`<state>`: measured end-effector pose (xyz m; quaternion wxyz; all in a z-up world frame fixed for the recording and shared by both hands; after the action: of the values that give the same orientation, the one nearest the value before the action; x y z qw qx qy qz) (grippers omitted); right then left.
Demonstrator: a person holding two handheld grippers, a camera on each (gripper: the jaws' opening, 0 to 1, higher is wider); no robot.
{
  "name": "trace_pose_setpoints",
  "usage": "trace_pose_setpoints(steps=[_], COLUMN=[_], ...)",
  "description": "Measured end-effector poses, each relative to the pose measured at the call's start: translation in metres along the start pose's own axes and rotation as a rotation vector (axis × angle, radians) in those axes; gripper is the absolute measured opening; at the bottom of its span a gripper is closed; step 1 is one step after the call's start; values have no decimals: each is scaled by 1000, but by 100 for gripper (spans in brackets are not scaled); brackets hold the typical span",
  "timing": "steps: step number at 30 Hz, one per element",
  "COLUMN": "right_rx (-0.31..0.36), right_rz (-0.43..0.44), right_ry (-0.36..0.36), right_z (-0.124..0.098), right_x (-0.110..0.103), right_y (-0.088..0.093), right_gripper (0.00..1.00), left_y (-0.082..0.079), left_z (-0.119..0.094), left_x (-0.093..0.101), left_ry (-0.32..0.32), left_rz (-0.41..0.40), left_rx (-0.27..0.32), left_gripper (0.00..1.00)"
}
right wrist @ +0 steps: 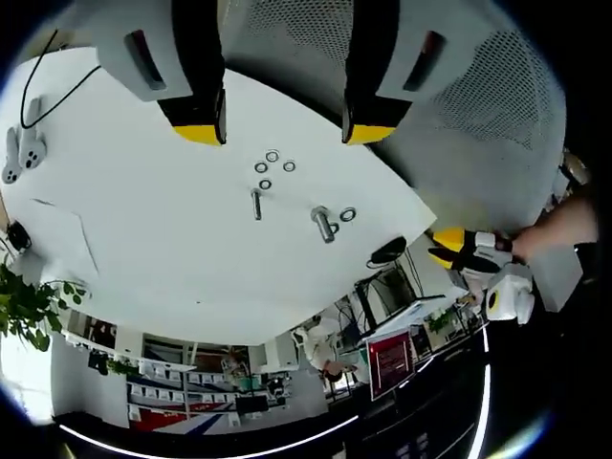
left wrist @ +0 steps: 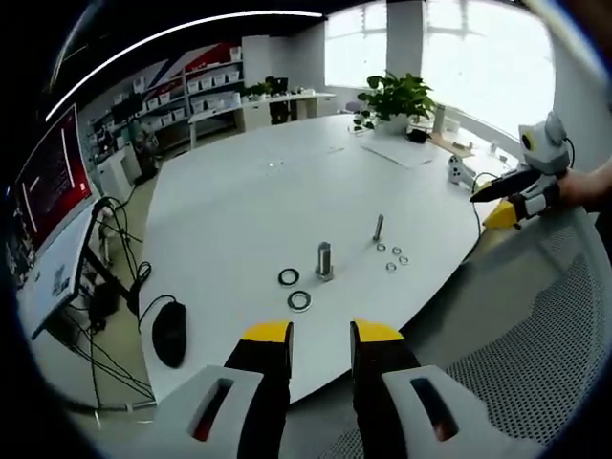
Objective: Place the washer onto the threaded stud by aligning its center hole with the stud, sliding it down to the base, and recovering from edge contact or off-axis alignment until the washer reaches the visible bottom stop.
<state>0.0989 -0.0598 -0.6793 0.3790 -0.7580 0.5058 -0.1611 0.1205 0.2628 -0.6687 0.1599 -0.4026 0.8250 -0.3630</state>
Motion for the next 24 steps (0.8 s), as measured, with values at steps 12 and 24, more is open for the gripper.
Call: trace_pose_setpoints(steps=[12,24], right_rx=[-2,-10], right_rz=[-5,-17], right_ry=[-11,-19], right_z=[0,1], right_x=[-2,-3], right_y=[2,2], right_gripper=[52,49], left_y=[-1,0], left_z=[-2,-2], left_x=[-1,-2], left_ry=[-11,-19], left_rz=[-8,-10], left_rx=[17,15], left_gripper=[22,22])
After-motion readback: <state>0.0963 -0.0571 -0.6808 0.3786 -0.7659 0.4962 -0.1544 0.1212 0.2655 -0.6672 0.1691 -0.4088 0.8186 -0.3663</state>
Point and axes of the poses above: the point that each gripper's makers call its tool centre point, and the gripper's own axes: z roughly forward along the fingers, x roughly to its right, y roughly out of its underside, the point moved 7 cm from there along -z, roughly backward along the fingers, and after that the axes turned 3 degrees about y, right-handed, at the moved point
